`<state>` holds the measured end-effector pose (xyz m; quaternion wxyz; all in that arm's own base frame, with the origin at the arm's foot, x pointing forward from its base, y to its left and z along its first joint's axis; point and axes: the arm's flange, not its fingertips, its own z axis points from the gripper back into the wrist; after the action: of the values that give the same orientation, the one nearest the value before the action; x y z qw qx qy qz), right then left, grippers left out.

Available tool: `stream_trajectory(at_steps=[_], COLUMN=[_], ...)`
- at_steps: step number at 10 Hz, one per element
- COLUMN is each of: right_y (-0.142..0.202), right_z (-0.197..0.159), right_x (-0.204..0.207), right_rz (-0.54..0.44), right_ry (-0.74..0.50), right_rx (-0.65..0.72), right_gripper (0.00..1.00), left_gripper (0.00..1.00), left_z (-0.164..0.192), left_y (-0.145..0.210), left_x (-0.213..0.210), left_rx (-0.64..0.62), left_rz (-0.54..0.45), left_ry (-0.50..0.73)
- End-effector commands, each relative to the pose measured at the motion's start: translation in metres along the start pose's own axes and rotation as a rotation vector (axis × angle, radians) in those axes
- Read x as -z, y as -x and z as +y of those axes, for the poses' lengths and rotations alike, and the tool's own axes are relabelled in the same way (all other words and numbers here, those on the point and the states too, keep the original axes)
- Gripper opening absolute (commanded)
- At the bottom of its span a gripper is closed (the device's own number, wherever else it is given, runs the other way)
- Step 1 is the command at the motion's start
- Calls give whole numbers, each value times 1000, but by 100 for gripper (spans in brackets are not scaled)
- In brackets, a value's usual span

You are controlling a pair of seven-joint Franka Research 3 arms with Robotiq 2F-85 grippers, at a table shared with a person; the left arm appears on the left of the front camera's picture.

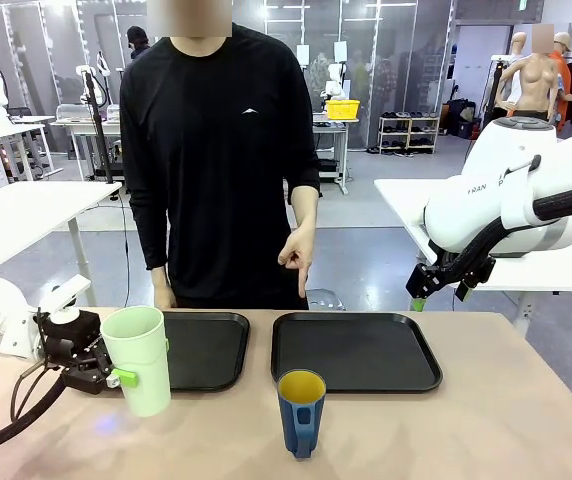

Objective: Sort and store the cups by type.
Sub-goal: Place the picked Reusable plastic cup into the Flat Tray indicated by the person.

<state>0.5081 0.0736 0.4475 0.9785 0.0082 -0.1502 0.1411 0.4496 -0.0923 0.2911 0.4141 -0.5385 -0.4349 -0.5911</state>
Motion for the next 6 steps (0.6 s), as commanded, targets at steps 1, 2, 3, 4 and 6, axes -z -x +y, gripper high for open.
stream_trajectory(at_steps=[1, 2, 3, 4, 6], right_y=[1, 1, 1, 1, 1], right_z=[0, 0, 0, 0, 0], right_x=[0, 0, 0, 0, 0], right_rz=[-11, -11, -11, -11, -11], right_ry=[-1, -1, -1, -1, -1], right_rx=[3, 3, 3, 3, 3], right_gripper=[100, 100, 100, 100, 100], left_gripper=[41, 41, 41, 41, 41], left_z=[2, 2, 2, 2, 2], left_y=[-1, -1, -1, -1, -1], left_x=[1, 1, 1, 1, 1], left_rx=[10, 10, 10, 10, 10], left_rz=[0, 0, 0, 0, 0], left_ry=[3, 3, 3, 3, 3])
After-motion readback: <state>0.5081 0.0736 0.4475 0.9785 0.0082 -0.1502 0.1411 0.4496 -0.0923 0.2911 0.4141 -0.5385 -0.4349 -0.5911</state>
